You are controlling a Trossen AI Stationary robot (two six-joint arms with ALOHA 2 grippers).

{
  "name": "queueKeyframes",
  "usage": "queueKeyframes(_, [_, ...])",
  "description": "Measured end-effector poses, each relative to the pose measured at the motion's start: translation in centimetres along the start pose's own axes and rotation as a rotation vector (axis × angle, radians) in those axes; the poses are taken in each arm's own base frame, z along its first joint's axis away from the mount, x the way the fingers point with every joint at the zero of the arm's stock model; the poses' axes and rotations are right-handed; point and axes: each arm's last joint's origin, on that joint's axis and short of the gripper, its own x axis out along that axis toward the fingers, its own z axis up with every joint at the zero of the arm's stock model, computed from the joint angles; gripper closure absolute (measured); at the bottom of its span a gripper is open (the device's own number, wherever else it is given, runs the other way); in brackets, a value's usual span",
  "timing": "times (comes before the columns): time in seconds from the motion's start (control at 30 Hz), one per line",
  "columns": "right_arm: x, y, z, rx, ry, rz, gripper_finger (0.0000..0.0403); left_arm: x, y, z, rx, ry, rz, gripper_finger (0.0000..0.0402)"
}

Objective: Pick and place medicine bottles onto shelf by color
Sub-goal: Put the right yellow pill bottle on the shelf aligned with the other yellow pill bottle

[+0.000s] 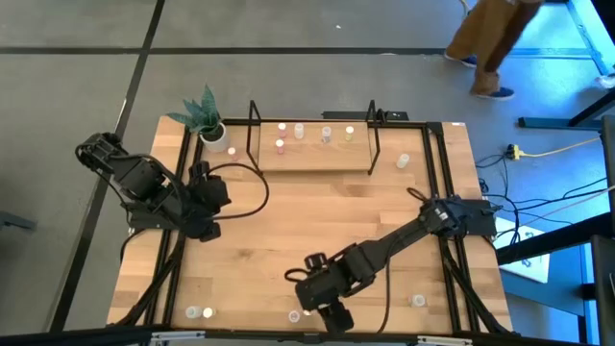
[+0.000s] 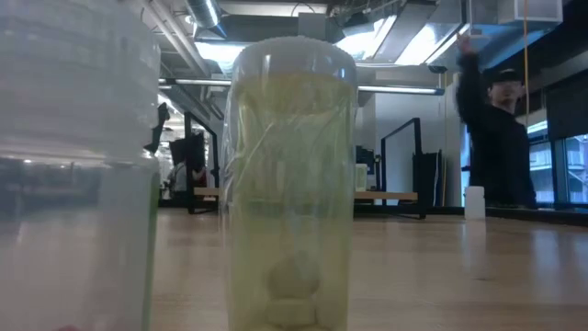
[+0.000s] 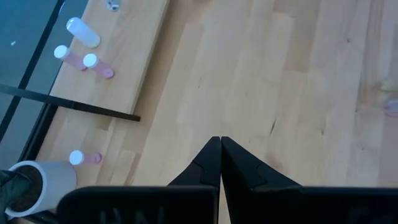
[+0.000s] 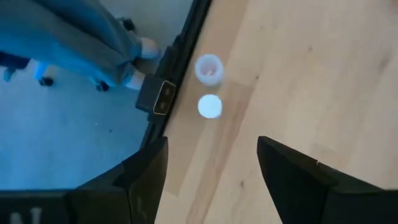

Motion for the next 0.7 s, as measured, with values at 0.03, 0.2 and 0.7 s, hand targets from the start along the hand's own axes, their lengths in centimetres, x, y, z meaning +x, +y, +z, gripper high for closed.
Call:
queueKeyframes(0.03, [0.5,0.0,0.1,-0.022,0.0,0.001,0.0154,0.0,0.0,0.0,0.002,0.0,-0.002,0.0399])
queueKeyframes(0.2, [1.5,0.0,0.8,-0.091,-0.059,0.01,0.0154,-0.1,0.0,-0.1,0.01,0.005,0.0,0.04])
queueKeyframes(0.7, [3.1,-0.8,1.0,-0.139,-0.039,-0.009,0.0154,-0.1,-0.1,-0.1,0.011,0.009,-0.004,0.0401])
